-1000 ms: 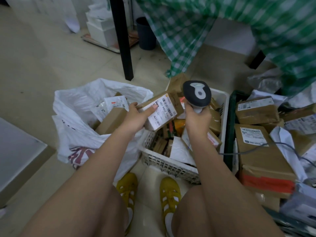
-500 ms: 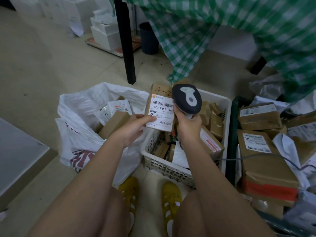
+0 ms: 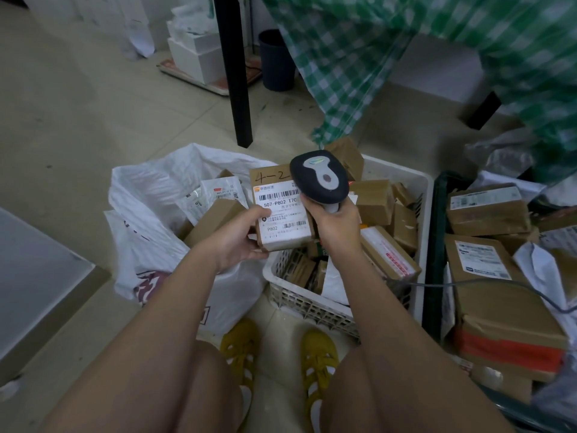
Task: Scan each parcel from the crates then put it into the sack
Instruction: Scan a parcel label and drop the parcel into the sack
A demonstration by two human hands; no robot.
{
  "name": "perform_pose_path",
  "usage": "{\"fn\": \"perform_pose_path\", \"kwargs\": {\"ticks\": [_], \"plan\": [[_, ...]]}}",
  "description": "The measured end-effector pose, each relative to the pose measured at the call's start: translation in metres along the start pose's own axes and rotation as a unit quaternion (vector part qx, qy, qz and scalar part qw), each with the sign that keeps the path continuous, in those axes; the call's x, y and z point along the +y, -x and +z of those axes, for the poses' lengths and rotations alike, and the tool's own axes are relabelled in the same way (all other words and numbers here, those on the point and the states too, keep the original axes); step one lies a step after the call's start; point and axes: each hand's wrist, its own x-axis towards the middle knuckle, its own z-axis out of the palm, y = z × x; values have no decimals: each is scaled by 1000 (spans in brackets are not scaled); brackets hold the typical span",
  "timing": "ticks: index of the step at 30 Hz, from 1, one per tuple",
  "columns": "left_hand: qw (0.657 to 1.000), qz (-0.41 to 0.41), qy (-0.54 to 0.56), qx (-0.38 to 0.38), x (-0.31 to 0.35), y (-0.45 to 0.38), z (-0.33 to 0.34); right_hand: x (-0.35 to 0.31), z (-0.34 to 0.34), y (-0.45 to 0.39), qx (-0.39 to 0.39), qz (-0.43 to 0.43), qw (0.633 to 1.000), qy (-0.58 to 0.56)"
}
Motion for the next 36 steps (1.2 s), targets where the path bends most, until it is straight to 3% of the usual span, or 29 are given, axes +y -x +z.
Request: {"fn": "perform_pose_path", "kwargs": {"ticks": [13,20,28,36], "plan": [[996,68,-9,51,-3,-1,-13,-3,-1,3,-26,0,1000,-11],[991,97,0,93,-3,-7,-11,-15,-24,23,20,-19,994,105],[983,129,-29,130,-7,-14,-16,-24,-41,40,-78,17,992,100],[982,138,-42,126,-8,-17,-18,-30,-47,48,-95,-10,985,141]]}}
